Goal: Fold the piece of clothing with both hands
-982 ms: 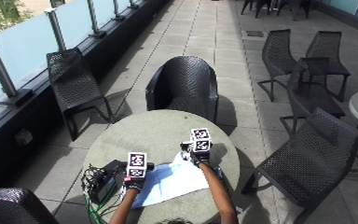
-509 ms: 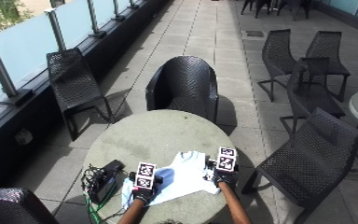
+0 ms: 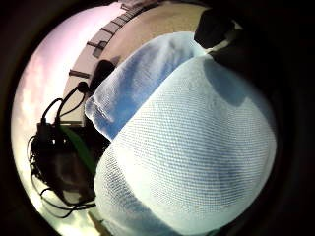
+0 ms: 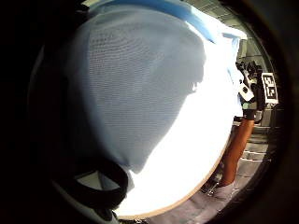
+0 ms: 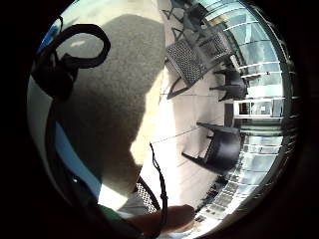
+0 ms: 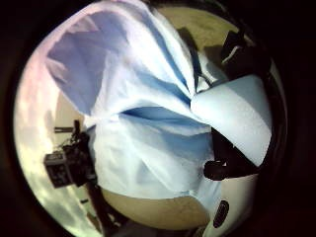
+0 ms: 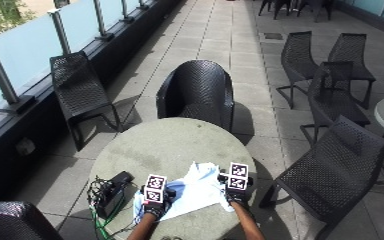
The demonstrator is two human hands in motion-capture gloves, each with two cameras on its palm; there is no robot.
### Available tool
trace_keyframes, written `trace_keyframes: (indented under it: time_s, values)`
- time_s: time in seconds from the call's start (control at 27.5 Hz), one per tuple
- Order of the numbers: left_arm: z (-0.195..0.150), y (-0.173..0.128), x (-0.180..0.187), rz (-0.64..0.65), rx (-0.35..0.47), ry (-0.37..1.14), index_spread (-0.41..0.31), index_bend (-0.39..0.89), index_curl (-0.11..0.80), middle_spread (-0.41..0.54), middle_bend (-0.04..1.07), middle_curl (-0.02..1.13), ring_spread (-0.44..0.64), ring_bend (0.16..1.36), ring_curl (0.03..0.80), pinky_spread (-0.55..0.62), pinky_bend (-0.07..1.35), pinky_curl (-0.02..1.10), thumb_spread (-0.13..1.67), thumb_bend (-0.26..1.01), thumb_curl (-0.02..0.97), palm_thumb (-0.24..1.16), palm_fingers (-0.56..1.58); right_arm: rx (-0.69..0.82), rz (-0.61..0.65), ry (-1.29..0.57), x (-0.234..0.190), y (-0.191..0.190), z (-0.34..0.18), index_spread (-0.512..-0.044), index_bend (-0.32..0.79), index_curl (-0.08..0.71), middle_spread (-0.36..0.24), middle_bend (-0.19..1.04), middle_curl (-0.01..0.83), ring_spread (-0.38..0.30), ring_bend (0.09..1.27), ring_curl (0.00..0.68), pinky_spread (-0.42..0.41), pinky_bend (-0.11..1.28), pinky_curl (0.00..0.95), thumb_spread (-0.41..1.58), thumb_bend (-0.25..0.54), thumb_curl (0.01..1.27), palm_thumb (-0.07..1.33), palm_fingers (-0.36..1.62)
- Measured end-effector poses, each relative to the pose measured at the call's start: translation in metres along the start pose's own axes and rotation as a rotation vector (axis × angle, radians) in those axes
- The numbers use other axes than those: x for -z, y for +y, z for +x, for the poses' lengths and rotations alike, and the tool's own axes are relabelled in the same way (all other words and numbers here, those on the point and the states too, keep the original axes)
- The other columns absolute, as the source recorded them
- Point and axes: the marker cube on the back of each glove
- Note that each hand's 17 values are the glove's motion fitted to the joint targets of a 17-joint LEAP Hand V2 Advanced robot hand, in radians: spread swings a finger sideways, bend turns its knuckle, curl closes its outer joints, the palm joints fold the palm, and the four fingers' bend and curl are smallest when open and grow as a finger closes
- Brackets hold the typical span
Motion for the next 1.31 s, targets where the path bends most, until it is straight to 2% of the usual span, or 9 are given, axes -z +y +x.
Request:
trace_keyframes:
  time_s: [0.07,0.18,0.29,0.44,0.62,0.8,0.98,1.2,1.31]
  values:
    - [0.000,0.001,0.005,0.002,-0.009,0.017,-0.105,0.15,0.381,0.007,0.14,0.32,0.10,0.57,0.350,0.30,0.36,0.40,1.60,-0.01,0.171,0.31,0.40,-0.005,-0.032,-0.029,0.005,0.002,-0.002,-0.320,0.09,0.207,-0.206,0.45,0.442,-0.197,0.88,0.422,-0.066,0.49,0.312,1.08,0.129,0.32,0.87,1.06]
    - [-0.014,-0.029,-0.024,0.020,-0.018,0.085,-0.101,0.16,0.380,0.012,0.15,0.32,0.12,0.57,0.348,0.31,0.36,0.40,1.60,0.00,0.166,0.29,0.41,-0.055,-0.183,-0.119,0.027,0.009,-0.002,-0.325,0.10,0.227,-0.218,0.47,0.462,-0.211,0.88,0.454,-0.183,0.56,0.356,1.05,0.147,0.34,0.94,1.19]
    - [-0.030,-0.024,0.009,0.078,0.006,0.169,-0.101,0.15,0.376,0.007,0.16,0.32,0.10,0.58,0.349,0.28,0.38,0.40,1.58,0.01,0.183,0.32,0.46,-0.119,-0.269,-0.220,0.054,-0.002,-0.012,-0.318,0.08,0.231,-0.222,0.48,0.474,-0.219,0.88,0.471,-0.227,0.60,0.386,1.01,0.137,0.36,0.98,1.21]
    - [-0.054,0.003,0.072,0.145,0.067,0.227,-0.107,0.14,0.368,-0.001,0.16,0.31,0.08,0.59,0.345,0.26,0.38,0.40,1.57,0.04,0.206,0.38,0.50,0.066,-0.113,-0.392,0.069,-0.037,-0.074,-0.318,0.03,0.211,-0.227,0.48,0.481,-0.226,0.89,0.480,-0.260,0.64,0.406,0.93,0.100,0.39,0.98,1.15]
    - [-0.086,0.023,0.098,0.210,0.163,0.268,-0.102,0.13,0.356,-0.010,0.17,0.32,0.06,0.60,0.354,0.24,0.38,0.41,1.55,0.06,0.233,0.44,0.49,0.247,-0.011,-0.262,0.087,-0.003,-0.178,-0.319,0.02,0.177,-0.228,0.45,0.476,-0.233,0.89,0.483,-0.271,0.66,0.421,0.84,0.057,0.43,0.99,1.08]
    - [-0.111,0.043,0.102,0.279,0.242,0.316,-0.095,0.12,0.345,-0.016,0.18,0.33,0.06,0.61,0.355,0.23,0.38,0.41,1.54,0.07,0.252,0.48,0.49,0.392,-0.089,-0.124,0.051,0.041,-0.277,-0.318,0.01,0.151,-0.233,0.42,0.473,-0.238,0.88,0.483,-0.285,0.67,0.426,0.77,0.020,0.47,1.00,1.05]
    - [-0.127,0.058,0.103,0.297,0.294,0.343,-0.084,0.12,0.331,-0.019,0.18,0.33,0.05,0.61,0.354,0.23,0.38,0.41,1.55,0.10,0.271,0.53,0.49,0.476,-0.189,-0.115,-0.012,0.057,-0.335,-0.307,0.00,0.123,-0.231,0.40,0.471,-0.248,0.86,0.483,-0.285,0.69,0.434,0.72,-0.016,0.50,0.99,1.02]
    - [-0.126,0.054,0.091,0.277,0.291,0.327,-0.073,0.12,0.319,-0.021,0.18,0.34,0.05,0.61,0.352,0.22,0.38,0.41,1.57,0.12,0.291,0.57,0.50,0.555,-0.219,-0.157,-0.034,0.065,-0.338,-0.299,0.02,0.105,-0.232,0.37,0.467,-0.251,0.85,0.477,-0.291,0.69,0.432,0.70,-0.019,0.53,1.00,1.05]
    - [-0.119,0.051,0.091,0.266,0.270,0.318,-0.070,0.12,0.312,-0.021,0.18,0.34,0.05,0.61,0.352,0.22,0.38,0.41,1.57,0.13,0.297,0.58,0.50,0.663,-0.250,-0.246,-0.020,0.059,-0.313,-0.296,-0.05,0.073,-0.220,0.36,0.467,-0.252,0.86,0.482,-0.283,0.71,0.437,0.80,-0.062,0.51,0.90,0.96]
